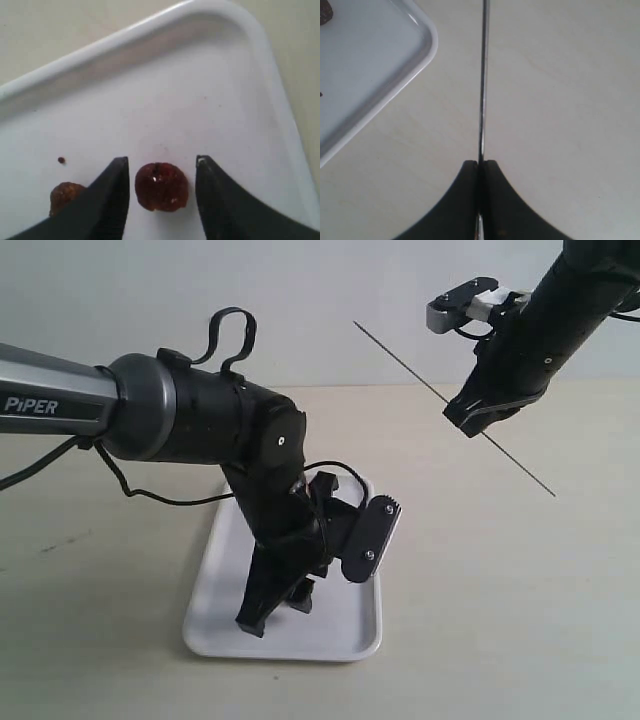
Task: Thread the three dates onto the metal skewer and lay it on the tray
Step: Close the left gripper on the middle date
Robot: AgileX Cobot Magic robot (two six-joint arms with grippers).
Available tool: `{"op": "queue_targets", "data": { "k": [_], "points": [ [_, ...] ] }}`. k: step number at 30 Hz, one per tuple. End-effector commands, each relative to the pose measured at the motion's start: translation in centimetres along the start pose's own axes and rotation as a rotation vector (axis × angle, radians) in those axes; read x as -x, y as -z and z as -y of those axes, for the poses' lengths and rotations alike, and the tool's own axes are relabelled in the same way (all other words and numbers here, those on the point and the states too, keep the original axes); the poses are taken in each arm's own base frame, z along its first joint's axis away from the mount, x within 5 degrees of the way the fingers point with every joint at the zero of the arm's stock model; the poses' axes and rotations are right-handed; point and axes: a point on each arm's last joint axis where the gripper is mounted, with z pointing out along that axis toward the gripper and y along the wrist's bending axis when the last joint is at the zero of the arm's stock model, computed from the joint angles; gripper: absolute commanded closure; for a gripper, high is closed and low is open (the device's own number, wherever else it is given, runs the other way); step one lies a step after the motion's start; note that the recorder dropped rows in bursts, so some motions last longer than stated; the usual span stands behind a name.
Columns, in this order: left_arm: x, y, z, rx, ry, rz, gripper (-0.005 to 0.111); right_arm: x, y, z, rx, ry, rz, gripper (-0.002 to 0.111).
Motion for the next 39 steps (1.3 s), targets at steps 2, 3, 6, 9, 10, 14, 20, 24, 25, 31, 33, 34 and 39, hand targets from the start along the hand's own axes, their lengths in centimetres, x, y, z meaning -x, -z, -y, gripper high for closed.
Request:
{"op": "queue_targets", "data": {
  "k": [2, 3, 6, 9, 10, 14, 20, 24, 25, 31, 33, 34, 39],
  "points": [
    [0.1, -0.1, 0.4, -0.03, 0.073, 0.002, 0.059, 0.0, 0.3, 0.1, -0.003, 0.006, 0.01, 0.108],
    [0.1, -0.1, 0.4, -0.034, 0.078, 0.001, 0.056, 0.0, 0.3, 0.1, -0.003, 0.006, 0.01, 0.108],
    [0.1, -0.1, 0.4, -0.038, 0.078, 0.0, 0.051, 0.0, 0.3, 0.1, -0.003, 0.006, 0.01, 0.108],
    [0.1, -0.1, 0.3, -0.022, 0.092, 0.004, 0.052, 0.0, 0.3, 0.0, -0.001, 0.004, 0.011, 0.108],
    [0.2, -0.1, 0.2, -0.017, 0.107, 0.006, 0.052, 0.0, 0.3, 0.0, -0.001, 0.004, 0.011, 0.108],
    [0.2, -0.1, 0.2, -0.015, 0.156, 0.006, 0.052, 0.0, 0.3, 0.0, -0.001, 0.004, 0.011, 0.108],
    [0.1, -0.1, 0.3, -0.019, 0.189, 0.004, 0.052, 0.0, 0.3, 0.0, -0.001, 0.004, 0.011, 0.108],
    [-0.1, -0.1, 0.2, -0.018, 0.218, 0.001, 0.052, 0.0, 0.3, 0.0, 0.001, 0.003, 0.012, 0.108],
    [-0.1, -0.1, 0.2, -0.018, 0.236, 0.001, 0.052, 0.0, 0.3, 0.0, 0.002, 0.002, 0.013, 0.108],
    [-0.4, -0.3, -0.3, -0.008, 0.326, -0.048, 0.052, 0.0, 0.3, 0.0, 0.002, 0.001, 0.013, 0.108],
    [-0.4, -1.0, -0.6, -0.031, 0.306, -0.071, 0.052, 0.0, 0.3, 0.0, 0.002, 0.001, 0.013, 0.108],
    [-0.3, -1.0, -0.7, -0.031, 0.27, -0.07, 0.052, 0.0, 0.3, 0.0, 0.002, 0.001, 0.013, 0.108],
    [-0.4, -1.4, -0.3, -0.073, 0.068, -0.102, 0.052, 0.1, 0.3, 0.0, 0.0, 0.002, 0.017, 0.108]
  ]
}}
